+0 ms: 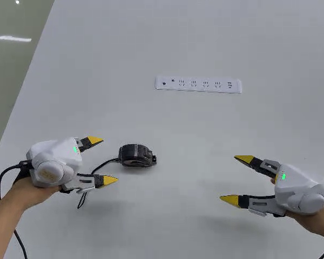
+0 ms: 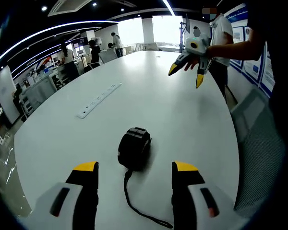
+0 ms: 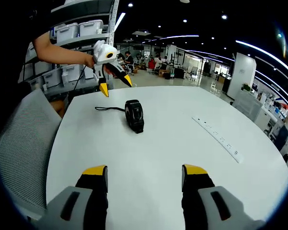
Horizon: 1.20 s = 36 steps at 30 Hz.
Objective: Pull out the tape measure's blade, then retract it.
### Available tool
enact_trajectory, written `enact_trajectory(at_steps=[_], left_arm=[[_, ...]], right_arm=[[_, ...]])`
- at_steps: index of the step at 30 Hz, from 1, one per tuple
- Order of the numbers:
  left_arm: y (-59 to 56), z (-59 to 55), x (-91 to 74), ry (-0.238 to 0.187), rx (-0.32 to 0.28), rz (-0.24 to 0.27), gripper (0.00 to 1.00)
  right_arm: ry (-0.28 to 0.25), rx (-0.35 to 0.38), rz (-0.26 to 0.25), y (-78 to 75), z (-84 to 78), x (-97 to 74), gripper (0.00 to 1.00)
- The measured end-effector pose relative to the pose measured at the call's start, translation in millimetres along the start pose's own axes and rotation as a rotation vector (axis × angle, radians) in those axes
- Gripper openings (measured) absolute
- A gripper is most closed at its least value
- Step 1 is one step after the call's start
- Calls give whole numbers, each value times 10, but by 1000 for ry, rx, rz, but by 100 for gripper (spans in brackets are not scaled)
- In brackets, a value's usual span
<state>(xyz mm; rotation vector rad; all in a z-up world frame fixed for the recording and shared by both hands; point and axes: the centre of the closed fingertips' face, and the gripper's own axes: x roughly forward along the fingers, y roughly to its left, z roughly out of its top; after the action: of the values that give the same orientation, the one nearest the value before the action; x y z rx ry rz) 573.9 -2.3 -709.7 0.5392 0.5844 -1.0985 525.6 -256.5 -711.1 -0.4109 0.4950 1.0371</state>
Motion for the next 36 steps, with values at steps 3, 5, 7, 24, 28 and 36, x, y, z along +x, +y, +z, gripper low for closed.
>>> enact_trajectory(at_steps=[3, 5, 7, 24, 28, 36], left_arm=[[15, -8, 48, 6, 15, -18, 56], [31, -19, 83, 16, 27, -26, 56], [45, -27, 118, 19, 39, -39, 54], [64, -182, 447, 90, 109, -142, 48], [45, -211, 517, 104, 130, -164, 46], [14, -223, 630, 127, 169, -207, 43]], right_arm=[[-1, -16, 13, -27, 12, 72, 60], [-1, -26, 27, -43, 16, 123, 58], [-4, -33, 36, -65, 24, 174, 56], [14, -88, 122, -132, -7, 652, 48], [12, -90, 141, -131, 1, 768, 46], [-15, -80, 164, -147, 66, 961, 43]])
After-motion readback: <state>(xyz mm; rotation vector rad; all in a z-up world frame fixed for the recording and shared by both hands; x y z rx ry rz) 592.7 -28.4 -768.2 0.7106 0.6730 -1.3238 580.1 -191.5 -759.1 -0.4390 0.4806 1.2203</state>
